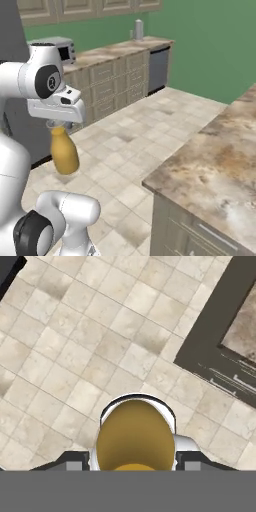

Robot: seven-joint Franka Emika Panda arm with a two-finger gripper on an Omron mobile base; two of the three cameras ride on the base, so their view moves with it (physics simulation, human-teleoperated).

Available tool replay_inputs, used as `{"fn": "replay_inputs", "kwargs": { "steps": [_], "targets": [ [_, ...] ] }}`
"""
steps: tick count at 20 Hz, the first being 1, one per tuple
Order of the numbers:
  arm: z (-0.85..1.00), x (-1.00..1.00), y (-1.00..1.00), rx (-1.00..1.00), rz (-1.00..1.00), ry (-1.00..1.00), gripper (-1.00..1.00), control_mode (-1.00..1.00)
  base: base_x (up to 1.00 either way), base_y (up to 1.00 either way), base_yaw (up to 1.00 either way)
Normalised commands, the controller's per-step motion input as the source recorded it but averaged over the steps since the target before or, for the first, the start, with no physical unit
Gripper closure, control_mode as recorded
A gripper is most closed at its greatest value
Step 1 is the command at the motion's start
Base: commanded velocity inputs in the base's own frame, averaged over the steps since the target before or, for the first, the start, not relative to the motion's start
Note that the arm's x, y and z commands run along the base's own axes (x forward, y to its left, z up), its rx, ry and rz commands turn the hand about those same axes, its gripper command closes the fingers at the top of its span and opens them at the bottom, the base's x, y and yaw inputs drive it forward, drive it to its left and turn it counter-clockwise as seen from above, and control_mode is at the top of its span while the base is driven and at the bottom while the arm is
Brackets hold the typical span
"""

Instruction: There is a tray on the dining counter. Grab the cup, mug, and pitcher and place them on the tray. The pitcher may be placed next to the tray if it cannot fit the tray.

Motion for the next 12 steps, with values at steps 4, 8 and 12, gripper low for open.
{"fn": "replay_inputs", "kwargs": {
  "steps": [4,8,12],
  "targets": [
    [0.00,0.00,0.00,0.00,0.00,0.00,1.00,1.00,0.80,0.24,-0.59],
    [0.00,0.00,0.00,0.00,0.00,0.00,1.00,1.00,0.81,0.27,-0.59],
    [0.00,0.00,0.00,0.00,0.00,0.00,1.00,1.00,0.82,0.28,-0.59]
  ]
}}
